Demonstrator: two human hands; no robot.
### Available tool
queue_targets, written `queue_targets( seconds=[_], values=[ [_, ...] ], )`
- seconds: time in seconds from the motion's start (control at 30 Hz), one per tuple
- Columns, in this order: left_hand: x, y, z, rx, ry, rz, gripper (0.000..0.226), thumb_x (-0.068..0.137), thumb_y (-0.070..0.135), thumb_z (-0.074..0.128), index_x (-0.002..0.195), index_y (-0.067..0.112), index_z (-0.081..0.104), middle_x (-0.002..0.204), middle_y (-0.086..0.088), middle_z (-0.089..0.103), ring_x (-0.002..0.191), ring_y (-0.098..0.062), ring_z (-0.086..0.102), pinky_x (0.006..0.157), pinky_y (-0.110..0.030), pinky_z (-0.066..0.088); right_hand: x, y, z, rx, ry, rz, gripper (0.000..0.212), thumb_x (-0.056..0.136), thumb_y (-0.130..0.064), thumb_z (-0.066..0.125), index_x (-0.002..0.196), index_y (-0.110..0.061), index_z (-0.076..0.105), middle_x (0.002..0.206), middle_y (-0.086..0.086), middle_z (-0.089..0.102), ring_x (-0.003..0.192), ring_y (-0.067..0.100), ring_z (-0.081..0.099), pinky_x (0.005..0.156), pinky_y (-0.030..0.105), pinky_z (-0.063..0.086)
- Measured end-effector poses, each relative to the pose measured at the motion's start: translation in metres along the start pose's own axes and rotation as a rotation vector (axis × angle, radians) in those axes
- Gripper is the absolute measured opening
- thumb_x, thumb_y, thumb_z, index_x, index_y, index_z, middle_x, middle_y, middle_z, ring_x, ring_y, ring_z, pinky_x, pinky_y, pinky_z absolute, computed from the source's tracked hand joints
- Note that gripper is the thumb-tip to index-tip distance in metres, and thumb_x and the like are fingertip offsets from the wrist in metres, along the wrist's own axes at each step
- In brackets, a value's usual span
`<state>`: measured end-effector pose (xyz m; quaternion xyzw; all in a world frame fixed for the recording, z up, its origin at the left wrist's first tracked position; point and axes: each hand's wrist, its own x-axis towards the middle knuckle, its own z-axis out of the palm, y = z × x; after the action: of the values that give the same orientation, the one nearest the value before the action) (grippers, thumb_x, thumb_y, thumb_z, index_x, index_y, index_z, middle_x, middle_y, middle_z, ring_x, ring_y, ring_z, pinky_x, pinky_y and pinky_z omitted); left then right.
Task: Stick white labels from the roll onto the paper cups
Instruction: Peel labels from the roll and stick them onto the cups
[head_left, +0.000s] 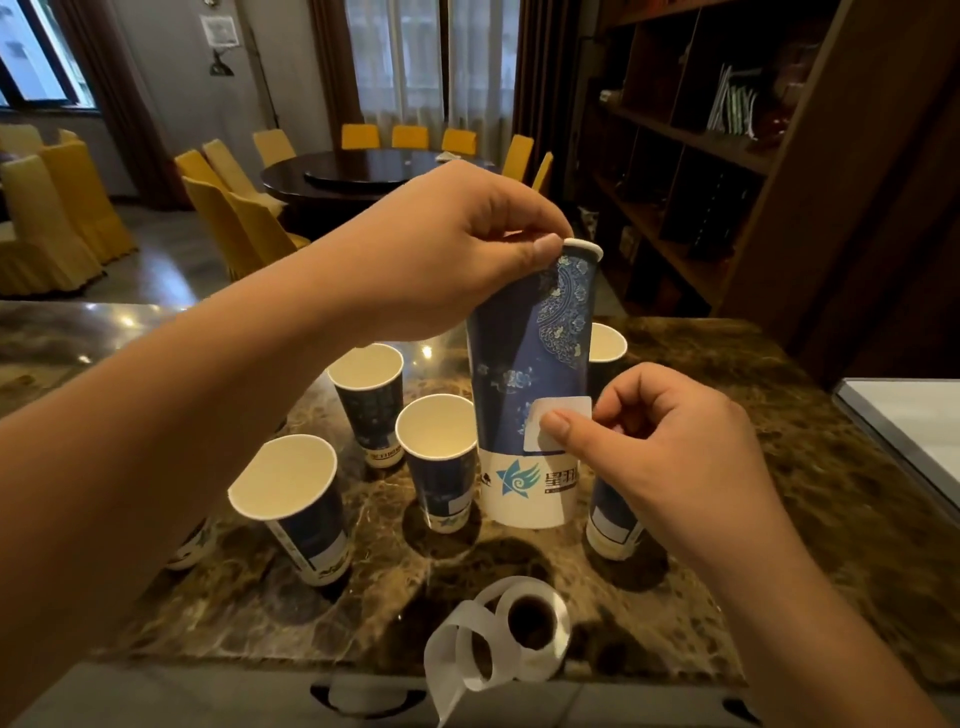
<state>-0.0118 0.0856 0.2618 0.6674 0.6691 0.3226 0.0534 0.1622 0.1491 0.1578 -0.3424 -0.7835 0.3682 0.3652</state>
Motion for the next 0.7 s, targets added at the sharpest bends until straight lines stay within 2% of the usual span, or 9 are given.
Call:
queue_targets(
  seconds=[0.07, 0.1, 0.2, 0.27, 0.33, 0.4, 0.47, 0.6, 0.7],
  values=[
    [-0.001, 0.000, -0.003, -0.091, -0.043, 0.001, 0.021, 0.095, 0.026, 0.051, 0.107, 0.030, 0.067, 0.097, 0.019, 0.068, 0.096, 0.000, 0.064, 0.084, -0.018, 0.054, 0.001, 0.001, -0.003, 0.053, -0.071, 0.032, 0.053, 0.053, -0.071, 0.068, 0.078, -0.025, 0.059, 0.071, -0.011, 0.066, 0.059, 0.006, 0.058, 0.048, 0.016, 0.048],
    [-0.002, 0.000, -0.005, -0.155, -0.070, 0.000, 0.019, 0.093, 0.027, 0.052, 0.104, 0.031, 0.067, 0.096, 0.016, 0.070, 0.096, -0.001, 0.065, 0.084, -0.020, 0.055, 0.002, 0.001, -0.005, 0.128, -0.126, 0.049, 0.051, 0.057, -0.070, 0.072, 0.081, -0.027, 0.059, 0.073, -0.012, 0.067, 0.061, 0.006, 0.060, 0.051, 0.017, 0.050],
    [-0.005, 0.001, -0.006, -0.305, -0.111, -0.023, 0.021, 0.085, 0.032, 0.053, 0.100, 0.030, 0.068, 0.097, 0.008, 0.073, 0.097, -0.008, 0.068, 0.084, -0.029, 0.058, 0.002, 0.002, -0.007, 0.420, -0.258, 0.085, 0.035, 0.065, -0.047, 0.070, 0.090, -0.025, 0.061, 0.077, -0.016, 0.071, 0.073, 0.002, 0.067, 0.061, 0.021, 0.057],
    [-0.006, 0.001, -0.003, -0.299, -0.075, -0.033, 0.018, 0.089, 0.029, 0.054, 0.100, 0.029, 0.068, 0.097, 0.007, 0.072, 0.097, -0.010, 0.068, 0.086, -0.034, 0.058, 0.002, 0.004, -0.007, 0.568, -0.293, 0.138, 0.038, 0.065, -0.040, 0.069, 0.098, -0.025, 0.060, 0.089, -0.011, 0.074, 0.087, 0.008, 0.071, 0.071, 0.030, 0.061],
    [-0.006, 0.004, 0.000, -0.180, 0.012, -0.026, 0.017, 0.093, 0.027, 0.053, 0.101, 0.029, 0.068, 0.095, 0.011, 0.069, 0.094, -0.007, 0.066, 0.086, -0.031, 0.057, 0.000, 0.003, -0.006, 0.628, -0.282, 0.154, 0.044, 0.067, -0.035, 0.072, 0.108, -0.028, 0.057, 0.097, -0.007, 0.073, 0.094, 0.009, 0.070, 0.070, 0.030, 0.060],
    [-0.007, 0.007, 0.006, -0.004, 0.114, 0.013, 0.018, 0.094, 0.029, 0.054, 0.105, 0.029, 0.068, 0.092, 0.016, 0.066, 0.090, -0.002, 0.062, 0.083, -0.023, 0.054, -0.001, 0.000, -0.003, 0.529, -0.235, 0.111, 0.052, 0.071, -0.029, 0.080, 0.114, -0.034, 0.051, 0.102, -0.013, 0.065, 0.092, -0.005, 0.066, 0.064, 0.016, 0.055],
    [-0.008, 0.012, 0.012, 0.115, 0.186, 0.055, 0.021, 0.094, 0.031, 0.054, 0.109, 0.028, 0.068, 0.091, 0.016, 0.062, 0.085, 0.000, 0.057, 0.078, -0.015, 0.049, -0.002, -0.002, 0.003, 0.416, -0.181, 0.071, 0.054, 0.076, -0.028, 0.078, 0.117, -0.039, 0.045, 0.107, -0.018, 0.059, 0.093, -0.010, 0.061, 0.065, 0.012, 0.054],
    [-0.009, 0.017, 0.021, 0.198, 0.215, 0.086, 0.023, 0.094, 0.031, 0.053, 0.111, 0.026, 0.068, 0.092, 0.015, 0.060, 0.087, -0.001, 0.057, 0.071, -0.009, 0.047, 0.000, 0.003, 0.013, 0.259, -0.125, 0.048, 0.055, 0.068, -0.050, 0.072, 0.110, -0.049, 0.037, 0.110, -0.021, 0.057, 0.099, 0.005, 0.061, 0.077, 0.027, 0.056],
    [-0.006, 0.015, 0.017, 0.189, 0.174, 0.091, 0.022, 0.094, 0.031, 0.053, 0.111, 0.025, 0.067, 0.092, 0.014, 0.060, 0.086, 0.001, 0.056, 0.073, -0.010, 0.049, -0.001, 0.006, 0.014, 0.201, -0.114, 0.031, 0.067, 0.068, -0.067, 0.067, 0.121, -0.051, 0.031, 0.121, -0.024, 0.051, 0.111, 0.005, 0.055, 0.086, 0.030, 0.052]
  ],
)
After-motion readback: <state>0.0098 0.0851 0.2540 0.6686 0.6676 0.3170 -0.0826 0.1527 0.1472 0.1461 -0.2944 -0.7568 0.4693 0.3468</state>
